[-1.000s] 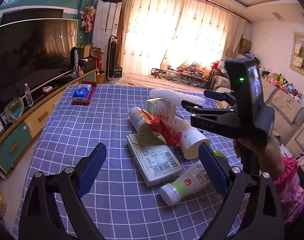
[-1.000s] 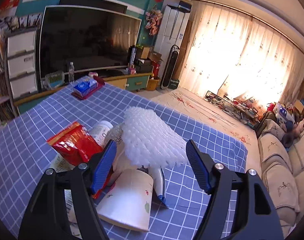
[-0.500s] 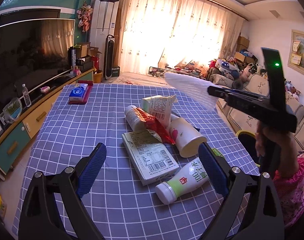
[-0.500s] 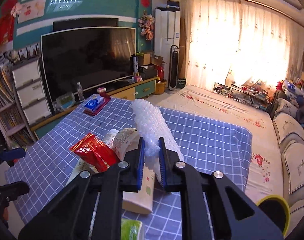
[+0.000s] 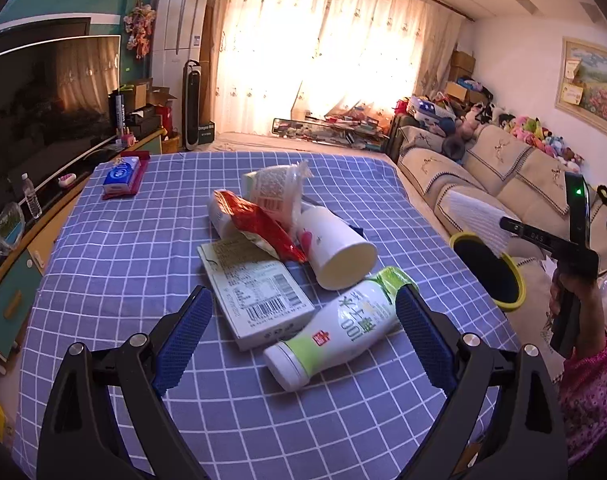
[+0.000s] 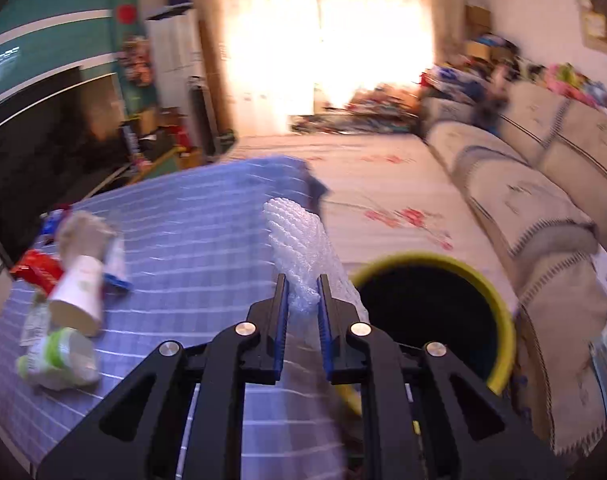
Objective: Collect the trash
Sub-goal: 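Carry the foam net over the bin and open the right tool, then grasp the green-labelled coconut water bottle with the left tool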
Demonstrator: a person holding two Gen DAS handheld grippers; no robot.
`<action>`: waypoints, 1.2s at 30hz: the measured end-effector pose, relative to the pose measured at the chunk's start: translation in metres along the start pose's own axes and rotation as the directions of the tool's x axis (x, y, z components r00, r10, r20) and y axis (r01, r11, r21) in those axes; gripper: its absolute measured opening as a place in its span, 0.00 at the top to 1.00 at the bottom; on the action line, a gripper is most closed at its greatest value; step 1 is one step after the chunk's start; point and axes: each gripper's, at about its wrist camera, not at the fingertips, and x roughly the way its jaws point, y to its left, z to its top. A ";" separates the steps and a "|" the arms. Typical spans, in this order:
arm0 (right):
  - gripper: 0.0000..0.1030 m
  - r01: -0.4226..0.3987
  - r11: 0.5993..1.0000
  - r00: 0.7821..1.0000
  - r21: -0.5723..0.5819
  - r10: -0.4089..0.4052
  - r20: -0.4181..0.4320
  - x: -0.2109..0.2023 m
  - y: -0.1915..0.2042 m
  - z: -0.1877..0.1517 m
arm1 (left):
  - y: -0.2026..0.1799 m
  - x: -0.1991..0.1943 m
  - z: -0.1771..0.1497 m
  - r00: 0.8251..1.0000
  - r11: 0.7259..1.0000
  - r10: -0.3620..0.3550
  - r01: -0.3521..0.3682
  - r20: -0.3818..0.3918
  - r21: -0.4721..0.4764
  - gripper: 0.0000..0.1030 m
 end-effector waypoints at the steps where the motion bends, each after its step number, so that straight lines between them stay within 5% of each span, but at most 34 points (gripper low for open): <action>1: 0.87 0.028 0.999 1.000 0.019 -0.028 -0.014 0.004 -0.013 -0.004 | -0.003 0.002 -0.002 1.000 1.000 -0.001 0.001 -0.009 0.010 0.11; 8: 0.83 0.148 0.985 0.986 0.094 -0.139 -0.092 0.034 -0.063 -0.029 | -0.012 0.013 -0.016 0.998 0.999 -0.020 0.021 -0.065 0.024 0.11; 10: 0.60 0.168 0.980 0.982 0.103 -0.158 -0.106 0.039 -0.069 -0.034 | -0.014 0.015 -0.019 0.997 0.999 -0.026 0.028 -0.075 0.031 0.11; 12: 0.48 0.179 0.977 0.981 0.116 -0.168 -0.097 0.038 -0.074 -0.036 | -0.016 0.017 -0.021 0.996 0.999 -0.034 0.037 -0.084 0.035 0.11; 22: 0.44 0.173 0.980 0.984 0.095 -0.167 -0.068 0.027 -0.063 -0.031 | -0.013 0.042 -0.038 0.982 0.994 -0.108 0.111 -0.155 0.010 0.11; 36: 0.44 0.139 0.988 0.987 0.064 -0.133 -0.090 0.035 -0.045 -0.031 | -0.003 0.072 -0.041 0.974 0.993 -0.104 0.112 -0.199 0.030 0.11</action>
